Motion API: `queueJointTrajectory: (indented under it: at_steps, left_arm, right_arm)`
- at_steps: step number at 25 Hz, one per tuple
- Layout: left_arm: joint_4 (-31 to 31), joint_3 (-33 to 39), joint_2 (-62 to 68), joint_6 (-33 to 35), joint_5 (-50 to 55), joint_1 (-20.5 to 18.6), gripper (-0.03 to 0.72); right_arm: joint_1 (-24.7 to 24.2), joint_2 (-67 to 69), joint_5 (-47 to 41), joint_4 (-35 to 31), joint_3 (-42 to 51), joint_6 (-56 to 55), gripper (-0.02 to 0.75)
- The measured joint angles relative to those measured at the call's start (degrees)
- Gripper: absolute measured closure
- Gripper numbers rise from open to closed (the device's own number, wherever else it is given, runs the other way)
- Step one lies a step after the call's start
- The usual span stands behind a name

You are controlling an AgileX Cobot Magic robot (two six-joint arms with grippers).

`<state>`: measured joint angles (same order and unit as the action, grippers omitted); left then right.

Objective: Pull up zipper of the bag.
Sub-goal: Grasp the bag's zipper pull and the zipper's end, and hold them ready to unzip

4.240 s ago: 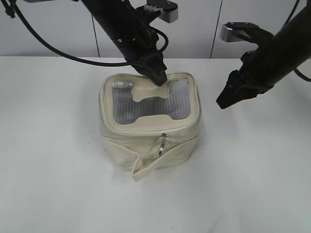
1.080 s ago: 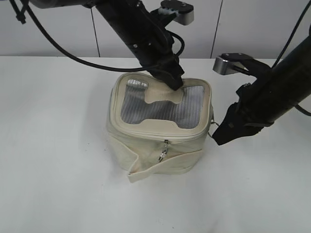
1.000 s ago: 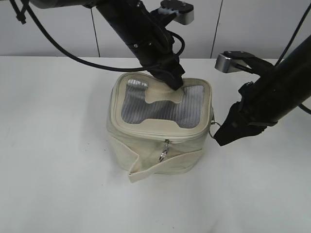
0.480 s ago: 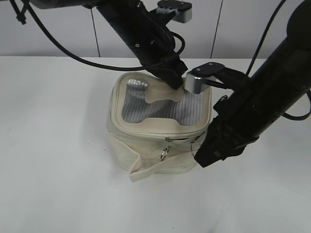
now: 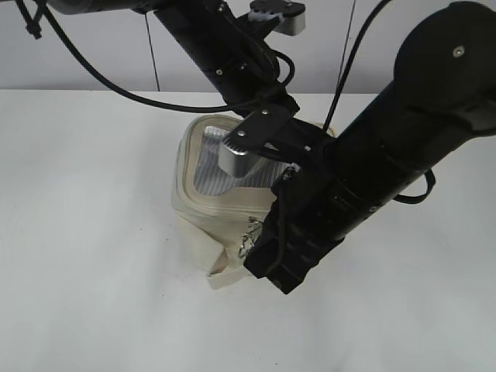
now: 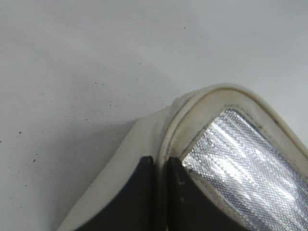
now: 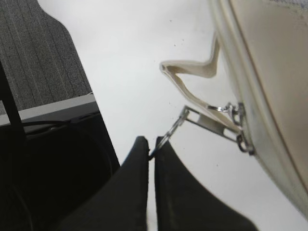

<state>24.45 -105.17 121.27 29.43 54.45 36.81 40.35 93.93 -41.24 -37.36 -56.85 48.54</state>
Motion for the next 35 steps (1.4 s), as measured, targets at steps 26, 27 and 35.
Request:
queueJointTrajectory:
  at_steps: [26, 27, 35]
  left_arm:
    - [0.4, 0.0, -0.5, -0.7, -1.8, 0.0, 0.556]
    - [0.3, 0.0, -1.2, -0.9, -2.9, 0.0, 0.532]
    - [-4.6, -0.6, -6.2, -1.3, -3.8, -0.6, 0.414]
  right_arm:
    - [2.0, -4.0, 2.3, 2.3, -0.2, -16.8, 0.165]
    - [1.9, -4.9, 2.3, 2.7, -0.2, -17.1, 0.149]
    - [-3.8, -9.5, 2.7, 11.2, -0.2, -29.8, 0.136]
